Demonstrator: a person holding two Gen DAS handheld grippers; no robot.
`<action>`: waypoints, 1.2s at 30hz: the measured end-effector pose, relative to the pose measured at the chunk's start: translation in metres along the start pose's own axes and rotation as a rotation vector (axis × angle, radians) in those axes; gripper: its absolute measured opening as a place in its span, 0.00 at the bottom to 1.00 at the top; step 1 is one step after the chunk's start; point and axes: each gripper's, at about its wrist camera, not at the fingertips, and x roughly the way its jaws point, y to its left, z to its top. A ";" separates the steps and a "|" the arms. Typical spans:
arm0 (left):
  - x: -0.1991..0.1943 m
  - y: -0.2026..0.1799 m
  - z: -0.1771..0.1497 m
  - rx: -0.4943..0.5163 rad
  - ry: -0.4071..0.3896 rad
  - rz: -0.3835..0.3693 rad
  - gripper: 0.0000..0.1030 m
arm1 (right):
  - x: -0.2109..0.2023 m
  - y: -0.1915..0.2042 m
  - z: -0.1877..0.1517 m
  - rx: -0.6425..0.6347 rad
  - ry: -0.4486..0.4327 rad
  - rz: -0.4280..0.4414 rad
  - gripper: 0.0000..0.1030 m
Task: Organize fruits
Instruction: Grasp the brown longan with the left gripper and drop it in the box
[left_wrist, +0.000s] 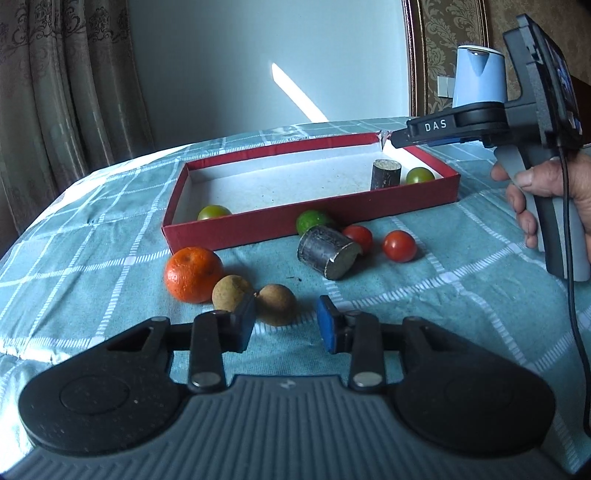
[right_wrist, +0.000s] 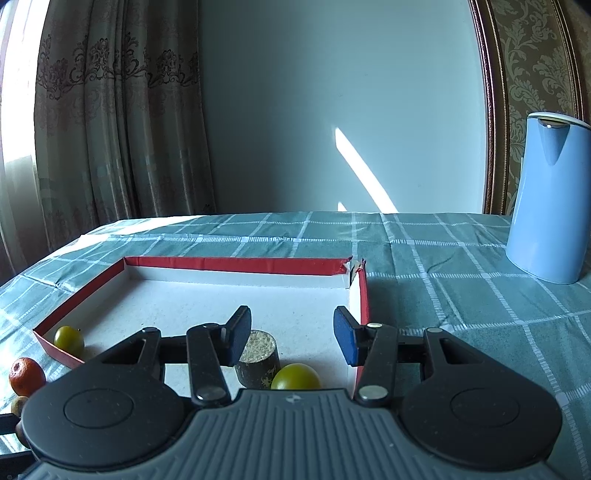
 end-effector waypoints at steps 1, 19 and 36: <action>0.003 0.003 0.001 -0.015 0.013 -0.008 0.32 | 0.000 0.000 0.000 -0.002 0.002 0.001 0.47; -0.014 0.006 0.015 -0.053 -0.071 0.007 0.21 | -0.002 0.001 0.001 -0.003 -0.008 0.002 0.47; 0.058 0.009 0.084 -0.056 -0.127 0.086 0.23 | 0.002 -0.001 0.001 0.006 0.007 0.005 0.47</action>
